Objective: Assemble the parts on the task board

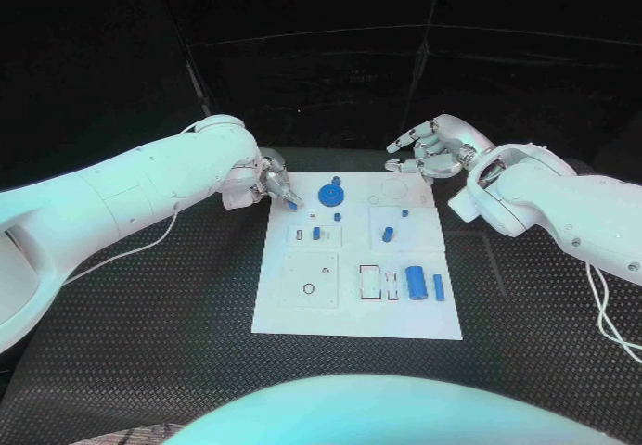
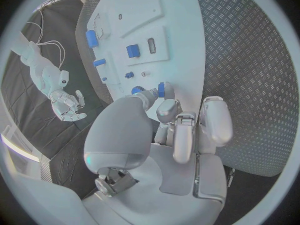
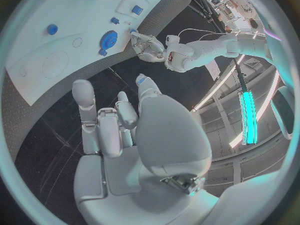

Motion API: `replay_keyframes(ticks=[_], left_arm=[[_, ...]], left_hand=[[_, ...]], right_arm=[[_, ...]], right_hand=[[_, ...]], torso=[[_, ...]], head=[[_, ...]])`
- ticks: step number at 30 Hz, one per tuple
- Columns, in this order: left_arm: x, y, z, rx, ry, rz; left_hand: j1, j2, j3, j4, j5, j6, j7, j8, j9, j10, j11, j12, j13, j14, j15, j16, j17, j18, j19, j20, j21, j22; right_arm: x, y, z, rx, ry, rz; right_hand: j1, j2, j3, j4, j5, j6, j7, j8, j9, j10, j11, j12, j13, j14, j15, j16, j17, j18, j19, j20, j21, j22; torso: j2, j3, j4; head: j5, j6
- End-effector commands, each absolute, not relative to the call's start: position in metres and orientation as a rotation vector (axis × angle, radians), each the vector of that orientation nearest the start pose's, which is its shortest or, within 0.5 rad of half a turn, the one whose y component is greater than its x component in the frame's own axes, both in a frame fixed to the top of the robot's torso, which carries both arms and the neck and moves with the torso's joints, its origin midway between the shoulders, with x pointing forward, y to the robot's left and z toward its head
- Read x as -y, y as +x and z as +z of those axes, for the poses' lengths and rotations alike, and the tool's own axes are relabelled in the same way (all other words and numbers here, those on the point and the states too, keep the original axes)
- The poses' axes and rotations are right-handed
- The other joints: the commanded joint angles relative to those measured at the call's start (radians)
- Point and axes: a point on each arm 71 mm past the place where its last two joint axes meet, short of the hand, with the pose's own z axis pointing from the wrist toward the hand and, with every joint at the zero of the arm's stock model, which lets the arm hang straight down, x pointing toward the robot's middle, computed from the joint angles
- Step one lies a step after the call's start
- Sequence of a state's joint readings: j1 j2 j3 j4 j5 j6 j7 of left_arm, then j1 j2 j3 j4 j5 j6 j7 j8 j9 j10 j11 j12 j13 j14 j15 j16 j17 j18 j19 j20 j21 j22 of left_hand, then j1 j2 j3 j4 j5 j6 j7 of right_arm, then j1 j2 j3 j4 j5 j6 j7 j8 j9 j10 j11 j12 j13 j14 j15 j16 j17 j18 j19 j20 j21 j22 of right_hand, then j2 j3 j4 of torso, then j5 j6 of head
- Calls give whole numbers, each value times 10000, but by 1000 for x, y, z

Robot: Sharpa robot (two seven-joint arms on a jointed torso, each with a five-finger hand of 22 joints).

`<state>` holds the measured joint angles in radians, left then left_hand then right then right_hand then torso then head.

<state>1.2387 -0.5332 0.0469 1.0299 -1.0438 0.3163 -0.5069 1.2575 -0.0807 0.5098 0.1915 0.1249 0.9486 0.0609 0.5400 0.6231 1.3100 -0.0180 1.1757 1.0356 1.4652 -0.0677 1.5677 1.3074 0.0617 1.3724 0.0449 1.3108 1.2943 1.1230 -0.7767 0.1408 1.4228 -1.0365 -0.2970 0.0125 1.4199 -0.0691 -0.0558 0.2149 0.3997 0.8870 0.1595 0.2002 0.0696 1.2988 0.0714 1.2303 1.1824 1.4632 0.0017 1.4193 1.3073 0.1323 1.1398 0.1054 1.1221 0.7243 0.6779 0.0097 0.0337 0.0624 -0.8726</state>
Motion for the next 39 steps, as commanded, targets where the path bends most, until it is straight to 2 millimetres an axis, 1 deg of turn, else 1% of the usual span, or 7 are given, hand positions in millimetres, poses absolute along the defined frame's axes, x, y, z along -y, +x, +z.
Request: replay_keyframes(ticks=[1, 6, 9, 20, 22, 29, 39], left_arm=[[-202, 561, -209, -23060, -3840, -3941], [-204, 549, -206, -22652, -3983, -4241], [-205, 541, -206, -22470, -4026, -4435], [-204, 506, -216, -21851, -3468, -4539], [-203, 504, -218, -21829, -3353, -4502], [-197, 496, -226, -21915, -2772, -4287], [-190, 492, -234, -22457, -2017, -4008]], left_hand=[[-238, -40, 1688, -1506, 70, -17, -95, 99, 45, 110, -12, 93, 71, 1056, -52, 31, 2634, 160, 44, -53, 55, 72], [-428, -106, 1926, -1663, 72, -4, -100, 178, 78, 166, -36, 139, 110, 1056, -72, 31, 2634, 143, 99, -62, 103, 138], [-513, -127, 2038, -1738, 71, 2, -104, 213, 91, 191, -42, 161, 130, 1056, -77, 31, 2634, 139, 115, -69, 114, 158], [-752, -213, 2343, -1925, 74, 59, -135, 338, 129, 334, -72, 326, 304, 1056, -102, 31, 2634, 125, 174, -90, 160, 230], [-778, -217, 2382, -1941, 76, 61, -138, 354, 134, 343, -76, 337, 311, 1056, -106, 31, 2634, 123, 181, -94, 166, 239], [-870, -229, 2498, -1988, 75, 62, -149, 408, 151, 378, -87, 381, 348, 1056, -118, 31, 2634, 114, 212, -105, 196, 279], [-994, -207, 2577, -1980, 68, 37, -149, 453, 148, 329, -87, 307, 226, 1056, -122, 31, 2634, 129, 179, -113, 144, 234]], right_arm=[[200, 513, -164, -16405, 2807, 9711], [202, 513, -164, -16413, 2820, 9669], [202, 513, -164, -16419, 2819, 9662], [203, 514, -165, -16437, 2834, 9630], [203, 514, -165, -16438, 2832, 9633], [202, 514, -165, -16450, 2846, 9661], [202, 514, -165, -16429, 2855, 9663]], right_hand=[[49, 55, -28, -26, 46, -81, -9, 35, -8, -71, -8, 45, -5, 479, -73, -66, 135, 194, 69, -27, -70, -7], [60, 52, -28, -32, 54, -79, -9, 39, -7, -73, -9, 43, -7, 479, -73, -69, 132, 192, 75, -28, -66, 2], [60, 52, -28, -32, 54, -79, -9, 39, -7, -73, -9, 43, -7, 479, -73, -69, 132, 192, 75, -28, -66, 2], [77, 47, -27, -42, 63, -76, -10, 44, -6, -69, -11, 48, -3, 479, -75, -70, 132, 194, 72, -29, -71, -6], [77, 47, -27, -42, 63, -76, -10, 44, -6, -69, -11, 48, -3, 479, -75, -70, 132, 194, 72, -29, -71, -6], [91, 46, -25, -49, 72, -71, -12, 51, -5, -76, -12, 41, -13, 479, -76, -71, 132, 194, 73, -30, -73, -7], [91, 46, -25, -49, 72, -71, -12, 51, -5, -76, -12, 41, -13, 479, -76, -71, 132, 194, 73, -30, -73, -7]], torso=[[9, 11, -21], [-7, -4, 5], [-19, 4, 23], [-10, -6, 21], [-13, -9, 31], [7, -1, -33], [8, 4, -8]], head=[[1, 0], [17, 0], [22, 0], [88, 0], [91, 0], [148, 0], [131, 0]])
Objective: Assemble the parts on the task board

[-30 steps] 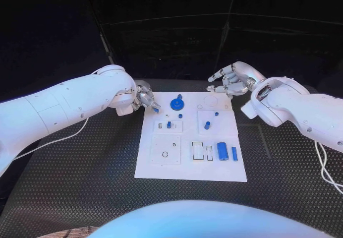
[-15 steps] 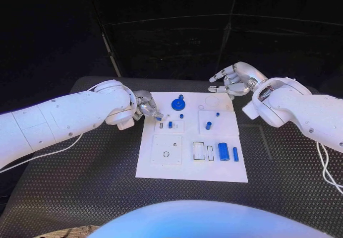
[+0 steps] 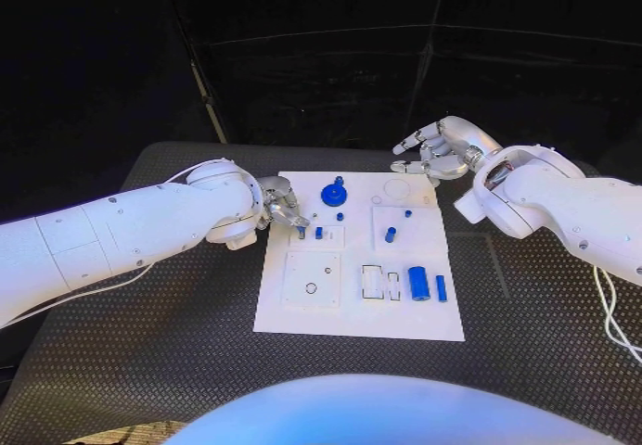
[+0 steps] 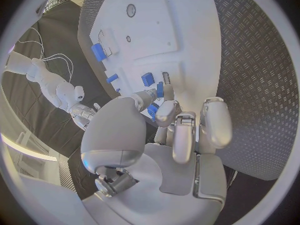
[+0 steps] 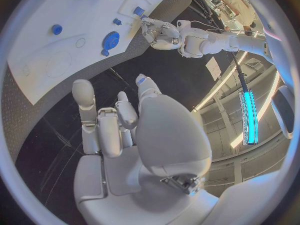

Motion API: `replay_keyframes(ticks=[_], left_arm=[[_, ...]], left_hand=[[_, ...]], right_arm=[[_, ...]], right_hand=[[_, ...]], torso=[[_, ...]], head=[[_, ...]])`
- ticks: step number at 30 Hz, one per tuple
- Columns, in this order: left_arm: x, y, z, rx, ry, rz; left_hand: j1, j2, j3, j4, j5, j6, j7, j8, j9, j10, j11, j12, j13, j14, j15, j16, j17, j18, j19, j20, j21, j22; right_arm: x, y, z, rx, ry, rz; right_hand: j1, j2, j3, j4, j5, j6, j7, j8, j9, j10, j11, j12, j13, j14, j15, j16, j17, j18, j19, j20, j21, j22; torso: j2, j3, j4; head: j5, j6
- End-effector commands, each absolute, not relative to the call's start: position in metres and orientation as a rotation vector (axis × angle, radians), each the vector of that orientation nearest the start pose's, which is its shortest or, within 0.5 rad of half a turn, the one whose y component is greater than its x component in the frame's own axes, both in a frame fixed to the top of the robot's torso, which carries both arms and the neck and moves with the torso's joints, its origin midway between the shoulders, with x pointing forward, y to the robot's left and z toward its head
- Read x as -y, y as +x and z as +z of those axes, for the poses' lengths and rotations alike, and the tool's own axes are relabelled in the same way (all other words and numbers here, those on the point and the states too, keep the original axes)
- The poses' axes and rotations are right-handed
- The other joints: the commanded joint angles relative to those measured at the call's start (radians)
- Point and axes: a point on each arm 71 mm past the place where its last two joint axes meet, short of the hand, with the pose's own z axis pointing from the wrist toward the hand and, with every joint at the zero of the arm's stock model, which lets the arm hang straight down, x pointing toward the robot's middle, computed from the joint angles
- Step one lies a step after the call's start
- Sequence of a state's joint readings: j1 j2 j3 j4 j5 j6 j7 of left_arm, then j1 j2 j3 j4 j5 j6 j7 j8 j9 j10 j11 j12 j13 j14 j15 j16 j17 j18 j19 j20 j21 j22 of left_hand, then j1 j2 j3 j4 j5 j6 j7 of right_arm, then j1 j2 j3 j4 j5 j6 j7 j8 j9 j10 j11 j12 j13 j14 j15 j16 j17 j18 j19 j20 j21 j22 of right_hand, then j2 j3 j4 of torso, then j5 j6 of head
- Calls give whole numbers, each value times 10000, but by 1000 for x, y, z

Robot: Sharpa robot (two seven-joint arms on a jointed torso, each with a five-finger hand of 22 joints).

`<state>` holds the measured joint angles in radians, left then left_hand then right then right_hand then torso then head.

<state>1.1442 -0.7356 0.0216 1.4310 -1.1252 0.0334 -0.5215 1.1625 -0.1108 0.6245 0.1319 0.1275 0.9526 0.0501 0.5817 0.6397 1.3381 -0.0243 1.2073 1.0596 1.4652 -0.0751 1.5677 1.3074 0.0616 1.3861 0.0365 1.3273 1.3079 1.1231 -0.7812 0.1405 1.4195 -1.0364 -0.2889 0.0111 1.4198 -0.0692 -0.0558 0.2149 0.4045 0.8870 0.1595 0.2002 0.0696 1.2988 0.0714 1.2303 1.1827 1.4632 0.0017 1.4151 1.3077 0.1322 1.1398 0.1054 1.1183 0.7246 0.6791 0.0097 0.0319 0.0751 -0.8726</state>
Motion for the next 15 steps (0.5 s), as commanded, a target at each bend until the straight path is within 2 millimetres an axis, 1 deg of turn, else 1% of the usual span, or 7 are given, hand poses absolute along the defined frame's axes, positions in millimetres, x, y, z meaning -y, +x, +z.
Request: replay_keyframes(ticks=[1, 9, 11, 15], left_arm=[[-189, 491, -235, -22497, -1967, -3992], [-187, 490, -239, -22759, -1476, -3729], [-186, 490, -240, -22831, -1357, -3666], [-186, 489, -241, -22885, -1168, -3566]], left_hand=[[-51, 95, 1435, -1384, 42, -7, -41, 39, -19, 43, -24, -15, -23, 1056, -48, 31, 2634, 133, 32, -29, -35, 86], [-86, 100, 1456, -1383, 39, -23, -40, 54, -24, 20, -23, -44, -68, 1056, -47, 31, 2634, 136, 21, -30, -51, 73], [-93, 100, 1460, -1385, 38, -27, -40, 58, -25, 14, -23, -51, -80, 1056, -47, 31, 2634, 136, 20, -30, -52, 73], [-93, 100, 1460, -1385, 38, -27, -40, 58, -25, 14, -23, -51, -80, 1056, -47, 31, 2634, 136, 20, -30, -52, 73]], right_arm=[[202, 514, -165, -16428, 2855, 9665], [202, 514, -165, -16428, 2850, 9673], [202, 514, -165, -16429, 2850, 9673], [202, 514, -165, -16432, 2848, 9676]], right_hand=[[92, 47, -25, -49, 24, -71, -12, 51, -5, -76, -12, 41, -15, 479, -76, -29, 127, 194, 73, -30, -36, -10], [92, 47, -25, -49, 24, -71, -12, 51, -5, -76, -12, 41, -15, 479, -76, -29, 127, 194, 73, -30, -36, -10], [107, 49, -21, -56, 31, -69, -12, 56, -5, -79, -13, 38, -19, 478, -77, -34, 121, 196, 71, -31, -41, -16], [116, 50, -19, -60, 35, -68, -12, 59, -5, -80, -14, 37, -21, 477, -77, -37, 117, 196, 70, -31, -44, -20]], torso=[[-4, 2, 10], [-8, 4, 0], [-8, -4, 9], [-1, -1, 13]], head=[[2, 0], [17, 0], [-3, 0], [-6, 0]])
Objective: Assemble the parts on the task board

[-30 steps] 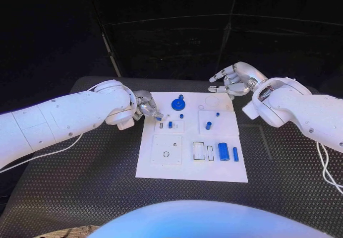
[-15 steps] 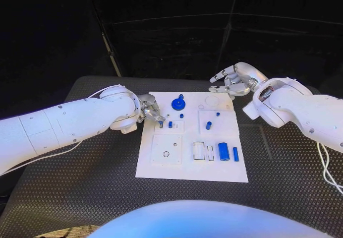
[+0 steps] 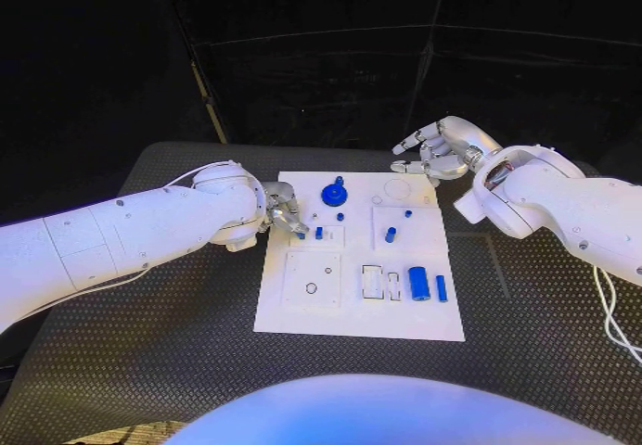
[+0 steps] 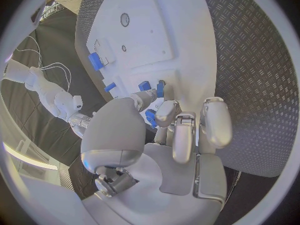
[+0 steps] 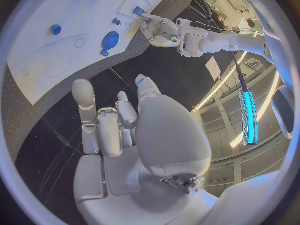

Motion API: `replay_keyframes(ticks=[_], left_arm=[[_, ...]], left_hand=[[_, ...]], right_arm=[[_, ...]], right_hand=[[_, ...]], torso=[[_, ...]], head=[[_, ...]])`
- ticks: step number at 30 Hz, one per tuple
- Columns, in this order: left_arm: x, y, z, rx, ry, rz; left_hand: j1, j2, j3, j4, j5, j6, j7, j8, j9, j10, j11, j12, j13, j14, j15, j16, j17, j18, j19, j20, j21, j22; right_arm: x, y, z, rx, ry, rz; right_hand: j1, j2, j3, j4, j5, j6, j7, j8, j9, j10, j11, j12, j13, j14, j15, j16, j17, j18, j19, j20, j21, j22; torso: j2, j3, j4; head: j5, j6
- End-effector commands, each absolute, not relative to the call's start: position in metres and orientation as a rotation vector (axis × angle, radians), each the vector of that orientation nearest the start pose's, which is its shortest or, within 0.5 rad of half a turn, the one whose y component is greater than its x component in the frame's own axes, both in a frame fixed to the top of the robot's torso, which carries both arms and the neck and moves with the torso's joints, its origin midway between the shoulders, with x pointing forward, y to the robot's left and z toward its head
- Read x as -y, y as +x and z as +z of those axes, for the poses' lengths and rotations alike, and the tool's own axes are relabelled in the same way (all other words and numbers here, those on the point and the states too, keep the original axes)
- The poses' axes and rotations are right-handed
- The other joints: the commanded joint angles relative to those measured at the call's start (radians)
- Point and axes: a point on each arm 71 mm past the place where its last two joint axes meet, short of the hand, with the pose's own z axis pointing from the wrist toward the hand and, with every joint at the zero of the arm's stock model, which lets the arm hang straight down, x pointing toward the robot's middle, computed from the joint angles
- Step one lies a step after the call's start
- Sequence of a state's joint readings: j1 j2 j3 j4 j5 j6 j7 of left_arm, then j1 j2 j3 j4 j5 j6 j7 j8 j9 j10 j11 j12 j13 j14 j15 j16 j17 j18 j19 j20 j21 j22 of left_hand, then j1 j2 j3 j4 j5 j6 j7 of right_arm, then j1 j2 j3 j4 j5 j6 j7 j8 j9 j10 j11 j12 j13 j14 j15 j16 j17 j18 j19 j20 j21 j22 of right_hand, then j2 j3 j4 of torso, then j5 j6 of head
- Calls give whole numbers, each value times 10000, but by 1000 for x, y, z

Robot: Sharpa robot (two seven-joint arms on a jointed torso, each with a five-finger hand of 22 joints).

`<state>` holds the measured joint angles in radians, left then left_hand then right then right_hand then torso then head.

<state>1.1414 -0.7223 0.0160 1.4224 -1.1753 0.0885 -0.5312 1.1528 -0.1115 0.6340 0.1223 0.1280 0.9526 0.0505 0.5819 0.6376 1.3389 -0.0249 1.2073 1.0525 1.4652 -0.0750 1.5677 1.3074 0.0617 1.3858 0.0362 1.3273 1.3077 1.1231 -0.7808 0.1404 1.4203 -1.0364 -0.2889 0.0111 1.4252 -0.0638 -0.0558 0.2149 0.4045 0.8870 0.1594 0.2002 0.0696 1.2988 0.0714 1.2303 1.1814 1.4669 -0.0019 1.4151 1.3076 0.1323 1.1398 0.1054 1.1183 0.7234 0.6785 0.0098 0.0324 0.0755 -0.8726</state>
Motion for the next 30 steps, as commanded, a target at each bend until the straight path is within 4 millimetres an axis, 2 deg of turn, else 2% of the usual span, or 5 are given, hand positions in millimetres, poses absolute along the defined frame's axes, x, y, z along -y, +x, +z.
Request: replay_keyframes(ticks=[1, 17, 30], left_arm=[[-186, 489, -241, -22890, -1154, -3558], [-187, 491, -242, -22852, -1055, -3357], [-183, 489, -243, -23112, -737, -3401]], left_hand=[[4, 107, 1364, -1288, 33, -27, -44, 55, -5, 6, -17, -51, -9, 1056, -48, 31, 2634, 135, 23, -27, -52, 74], [-34, 116, 1383, -1293, 28, -33, -47, 87, -5, 14, -20, -35, 1, 1056, -48, 31, 2634, 128, 40, -28, -31, 101], [-196, 99, 1356, -1329, -1, 9, -90, 253, -8, 158, -49, 170, 217, 1056, -62, 31, 2634, 102, 105, -38, 45, 196]], right_arm=[[202, 514, -165, -16432, 2848, 9676], [202, 513, -165, -16418, 2843, 9685], [201, 513, -165, -16428, 2837, 9691]], right_hand=[[63, -4, -19, -60, 35, -68, -12, 59, -5, -80, -14, 37, -8, 441, -41, -37, 119, 196, 70, -31, -44, -8], [63, -4, -19, -60, 35, -68, -12, 59, -5, -80, -14, 37, -8, 441, -41, -37, 119, 196, 70, -31, -44, -8], [63, -4, -19, -60, 35, -68, -12, 59, -5, -80, -14, 37, -8, 441, -41, -37, 119, 196, 70, -31, -44, -8]], torso=[[4, -2, 10], [5, -2, 4], [-1, -3, 2]], head=[[-8, 0], [21, 0], [16, 0]])
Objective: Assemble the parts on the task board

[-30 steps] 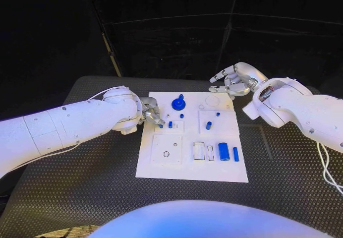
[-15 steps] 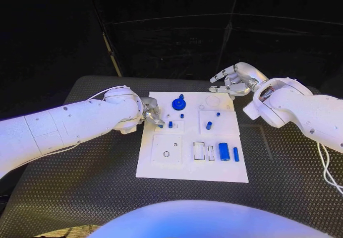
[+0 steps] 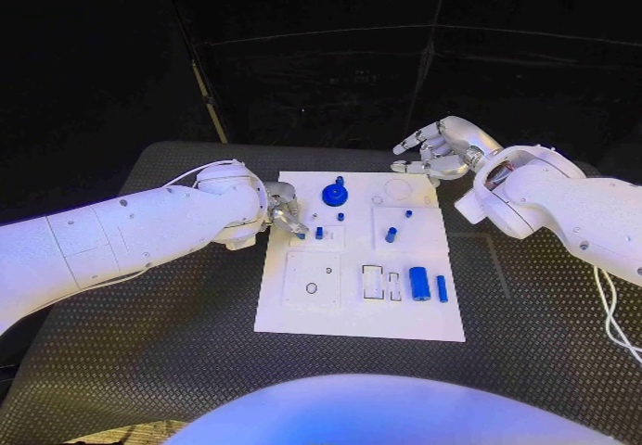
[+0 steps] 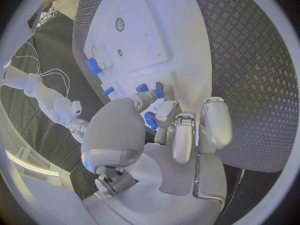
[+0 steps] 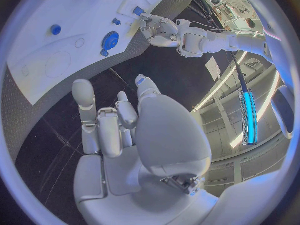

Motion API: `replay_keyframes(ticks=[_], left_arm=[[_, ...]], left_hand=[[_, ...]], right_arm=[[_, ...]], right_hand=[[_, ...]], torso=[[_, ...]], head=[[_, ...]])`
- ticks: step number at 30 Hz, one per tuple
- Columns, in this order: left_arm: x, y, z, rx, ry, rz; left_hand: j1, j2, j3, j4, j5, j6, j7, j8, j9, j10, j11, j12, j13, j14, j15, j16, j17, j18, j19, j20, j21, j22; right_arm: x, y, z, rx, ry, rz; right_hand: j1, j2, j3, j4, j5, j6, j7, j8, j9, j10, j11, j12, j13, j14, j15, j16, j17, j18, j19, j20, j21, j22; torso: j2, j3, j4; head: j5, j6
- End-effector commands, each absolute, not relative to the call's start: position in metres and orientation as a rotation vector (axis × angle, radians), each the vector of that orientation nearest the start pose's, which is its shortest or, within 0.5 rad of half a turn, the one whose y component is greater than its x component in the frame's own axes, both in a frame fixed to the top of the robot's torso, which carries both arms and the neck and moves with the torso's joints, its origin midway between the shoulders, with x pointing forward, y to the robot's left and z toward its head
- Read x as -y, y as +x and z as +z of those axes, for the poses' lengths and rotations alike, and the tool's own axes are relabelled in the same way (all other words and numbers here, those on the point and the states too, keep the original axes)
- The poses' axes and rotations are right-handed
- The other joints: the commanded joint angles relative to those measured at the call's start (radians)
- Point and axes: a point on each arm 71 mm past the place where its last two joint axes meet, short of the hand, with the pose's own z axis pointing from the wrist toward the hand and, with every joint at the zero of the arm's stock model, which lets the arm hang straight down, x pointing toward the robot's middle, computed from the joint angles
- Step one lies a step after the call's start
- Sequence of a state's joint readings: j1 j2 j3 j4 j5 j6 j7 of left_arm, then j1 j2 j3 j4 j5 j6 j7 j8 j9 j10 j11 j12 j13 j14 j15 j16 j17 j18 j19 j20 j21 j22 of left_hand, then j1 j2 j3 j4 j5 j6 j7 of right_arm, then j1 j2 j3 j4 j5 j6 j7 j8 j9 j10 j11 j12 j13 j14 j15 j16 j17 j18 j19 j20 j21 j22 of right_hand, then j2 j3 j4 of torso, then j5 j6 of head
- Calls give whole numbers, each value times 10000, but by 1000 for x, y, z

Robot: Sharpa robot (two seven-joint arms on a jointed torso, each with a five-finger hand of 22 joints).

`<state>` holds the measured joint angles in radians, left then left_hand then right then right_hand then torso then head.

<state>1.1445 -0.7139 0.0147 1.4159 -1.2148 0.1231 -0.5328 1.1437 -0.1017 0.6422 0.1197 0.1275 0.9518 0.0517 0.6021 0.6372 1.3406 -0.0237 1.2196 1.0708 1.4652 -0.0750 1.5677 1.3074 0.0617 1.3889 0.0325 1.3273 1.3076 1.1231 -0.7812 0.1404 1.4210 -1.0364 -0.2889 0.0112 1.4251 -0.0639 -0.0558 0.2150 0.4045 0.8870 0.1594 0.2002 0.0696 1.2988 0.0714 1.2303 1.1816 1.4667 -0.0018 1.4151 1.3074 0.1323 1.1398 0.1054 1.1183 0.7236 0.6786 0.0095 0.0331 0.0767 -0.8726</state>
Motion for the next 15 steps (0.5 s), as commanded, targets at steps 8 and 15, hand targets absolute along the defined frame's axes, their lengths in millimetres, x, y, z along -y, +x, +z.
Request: replay_keyframes(ticks=[8, 15], left_arm=[[-182, 489, -245, -23290, -595, -3343], [-181, 489, -246, -23406, -515, -3288]], left_hand=[[-185, 0, 1215, -1316, -6, 59, -136, 135, -20, 233, -87, 174, 177, 1056, -77, 31, 2634, 83, 131, -13, 113, 275], [-263, 24, 1119, -1316, -14, 114, -171, 214, -53, 314, -113, 281, 293, 1056, -94, 31, 2634, 68, 173, -27, 161, 332]], right_arm=[[201, 513, -165, -16430, 2833, 9696], [201, 513, -165, -16427, 2819, 9693]], right_hand=[[63, -3, -19, -60, 35, -68, -12, 59, -5, -80, -14, 37, -10, 442, -42, -38, 121, 196, 70, -31, -44, -11], [63, -3, -19, -60, 35, -68, -12, 59, -5, -80, -14, 37, -10, 442, -42, -38, 121, 196, 70, -31, -44, -11]], torso=[[2, 3, -5], [3, 3, -5]], head=[[-2, 0], [-7, 0]])
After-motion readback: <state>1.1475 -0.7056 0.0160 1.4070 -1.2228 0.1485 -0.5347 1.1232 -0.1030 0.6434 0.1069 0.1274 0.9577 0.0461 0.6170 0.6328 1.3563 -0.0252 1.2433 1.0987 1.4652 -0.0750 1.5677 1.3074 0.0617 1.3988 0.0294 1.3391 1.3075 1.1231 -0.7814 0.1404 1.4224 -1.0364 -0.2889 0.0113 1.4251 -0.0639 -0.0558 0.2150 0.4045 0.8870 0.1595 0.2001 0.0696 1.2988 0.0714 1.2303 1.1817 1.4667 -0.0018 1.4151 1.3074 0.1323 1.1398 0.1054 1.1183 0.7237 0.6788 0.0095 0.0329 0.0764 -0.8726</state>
